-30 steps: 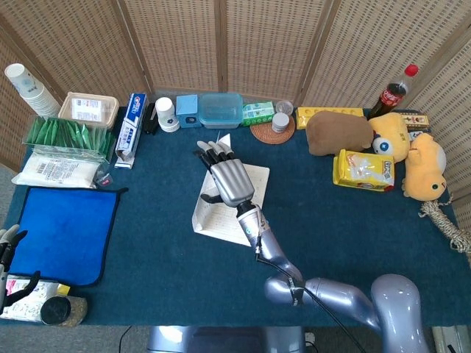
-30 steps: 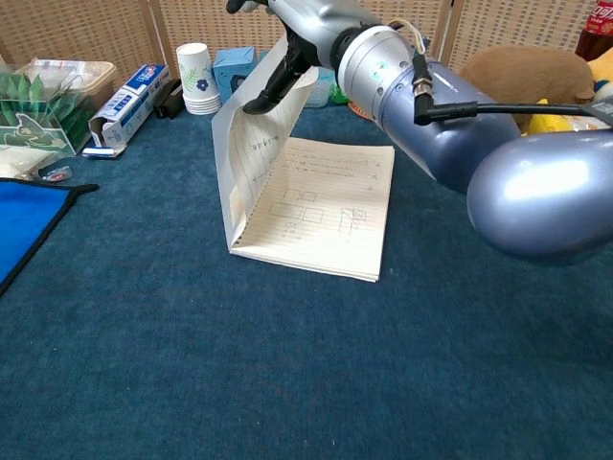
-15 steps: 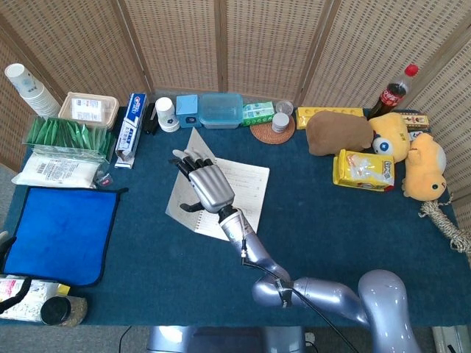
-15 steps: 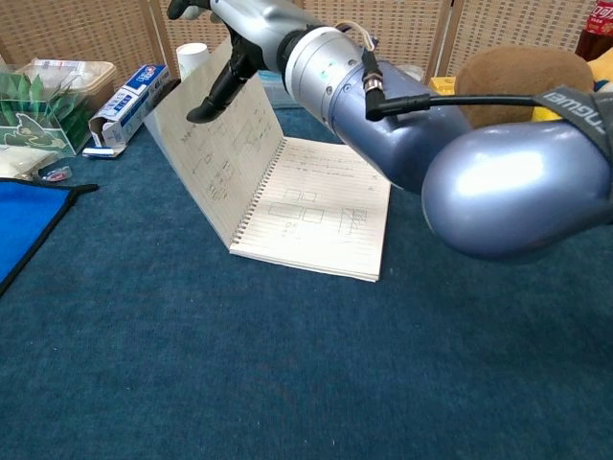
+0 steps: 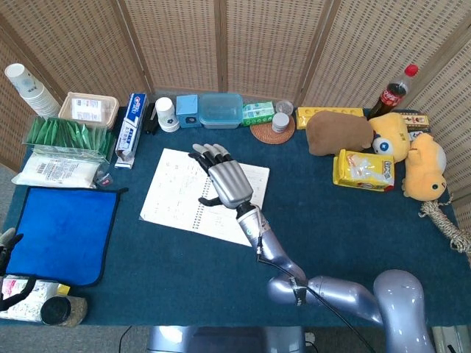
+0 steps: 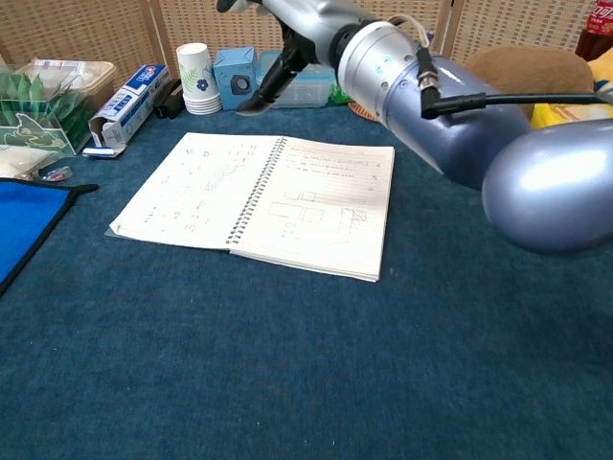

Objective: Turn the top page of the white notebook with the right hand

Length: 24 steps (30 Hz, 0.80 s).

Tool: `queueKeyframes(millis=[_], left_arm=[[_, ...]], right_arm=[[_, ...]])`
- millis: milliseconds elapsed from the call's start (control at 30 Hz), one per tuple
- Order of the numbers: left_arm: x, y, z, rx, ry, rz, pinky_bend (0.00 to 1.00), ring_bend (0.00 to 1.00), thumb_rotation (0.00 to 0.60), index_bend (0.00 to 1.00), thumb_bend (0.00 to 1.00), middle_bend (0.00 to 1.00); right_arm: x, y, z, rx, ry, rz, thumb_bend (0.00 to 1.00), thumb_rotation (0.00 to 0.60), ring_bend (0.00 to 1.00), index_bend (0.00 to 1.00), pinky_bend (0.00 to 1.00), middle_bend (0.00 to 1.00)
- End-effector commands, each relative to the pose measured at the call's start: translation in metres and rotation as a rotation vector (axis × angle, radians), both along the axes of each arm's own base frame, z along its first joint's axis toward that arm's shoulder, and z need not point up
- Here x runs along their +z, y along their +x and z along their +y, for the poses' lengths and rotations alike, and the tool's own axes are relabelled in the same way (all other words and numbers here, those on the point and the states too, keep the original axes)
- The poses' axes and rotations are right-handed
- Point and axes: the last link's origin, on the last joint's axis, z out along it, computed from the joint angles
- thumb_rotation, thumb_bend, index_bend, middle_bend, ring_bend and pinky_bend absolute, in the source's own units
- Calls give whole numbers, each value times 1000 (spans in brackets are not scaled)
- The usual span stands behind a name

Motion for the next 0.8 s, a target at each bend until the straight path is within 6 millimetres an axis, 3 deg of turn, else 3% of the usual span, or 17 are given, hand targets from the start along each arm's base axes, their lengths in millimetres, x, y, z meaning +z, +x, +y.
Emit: queueKeyframes(millis=[33, 300, 367, 800], left_arm=[[-2, 2, 2, -4, -8, 0, 0, 19, 600, 195, 306, 77], [-5, 3, 7, -10, -28, 3, 0, 19, 600, 196, 305, 76], [-6, 5, 9, -18, -35, 3, 0, 19, 600, 196, 305, 76], [-14, 7, 18, -24, -70, 7, 0, 18, 600, 196, 305, 76]], right_arm=[[8, -14, 0, -2, -17, 22, 89, 600, 117, 152, 132, 147], [27, -62, 10, 8, -51, 132, 91, 600, 103, 152, 132, 146], [35, -87, 16, 5, -80, 212, 92, 600, 100, 152, 132, 146], [80, -178, 49, -146, -182, 369, 89, 600, 95, 152, 132, 146]])
